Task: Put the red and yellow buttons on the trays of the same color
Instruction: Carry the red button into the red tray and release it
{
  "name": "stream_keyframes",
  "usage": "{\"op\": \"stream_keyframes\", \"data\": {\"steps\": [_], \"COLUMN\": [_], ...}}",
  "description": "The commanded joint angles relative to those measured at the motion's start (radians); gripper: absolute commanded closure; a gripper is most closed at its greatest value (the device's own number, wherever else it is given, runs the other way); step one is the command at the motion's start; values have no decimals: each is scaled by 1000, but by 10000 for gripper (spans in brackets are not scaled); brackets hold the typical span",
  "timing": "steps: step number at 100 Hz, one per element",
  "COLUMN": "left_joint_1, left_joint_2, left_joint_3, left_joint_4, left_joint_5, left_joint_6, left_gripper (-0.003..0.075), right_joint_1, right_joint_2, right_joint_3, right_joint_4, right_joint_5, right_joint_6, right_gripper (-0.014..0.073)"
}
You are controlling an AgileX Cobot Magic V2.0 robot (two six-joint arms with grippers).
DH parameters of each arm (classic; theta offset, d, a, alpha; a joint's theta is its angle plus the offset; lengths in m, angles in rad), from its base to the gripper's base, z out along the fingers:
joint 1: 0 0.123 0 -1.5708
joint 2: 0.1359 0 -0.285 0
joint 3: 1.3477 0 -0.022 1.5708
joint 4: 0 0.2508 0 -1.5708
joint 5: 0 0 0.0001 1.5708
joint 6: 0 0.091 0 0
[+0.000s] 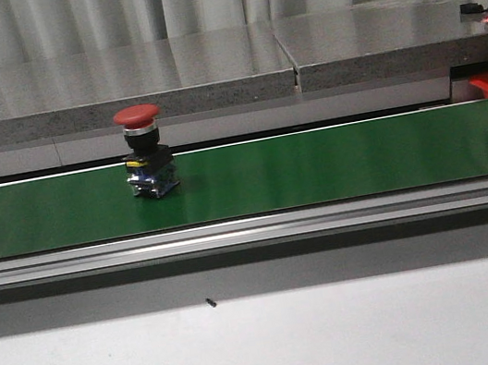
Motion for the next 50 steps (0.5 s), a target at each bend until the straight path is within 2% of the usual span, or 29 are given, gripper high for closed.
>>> {"op": "stream_keyframes", "data": {"steps": [1,41,50], "left_joint_1": [-3,-3,-3], "left_joint_2": [8,8,8], "left_joint_3": [-28,-28,-28], "left_joint_4": [-24,-24,-24], "left_joint_5": [-68,-68,-68], "left_joint_6": [-3,-3,-3], "left_gripper": [741,741,741], "right_joint_1": [-6,-6,-6], "right_joint_2": [-53,-18,-18], "right_joint_3": [-37,-37,-37], "right_joint_4": [4,4,4], "right_joint_5": [-44,-17,-6], "right_joint_6": [-1,-1,-1], "right_gripper": [503,503,468]}}
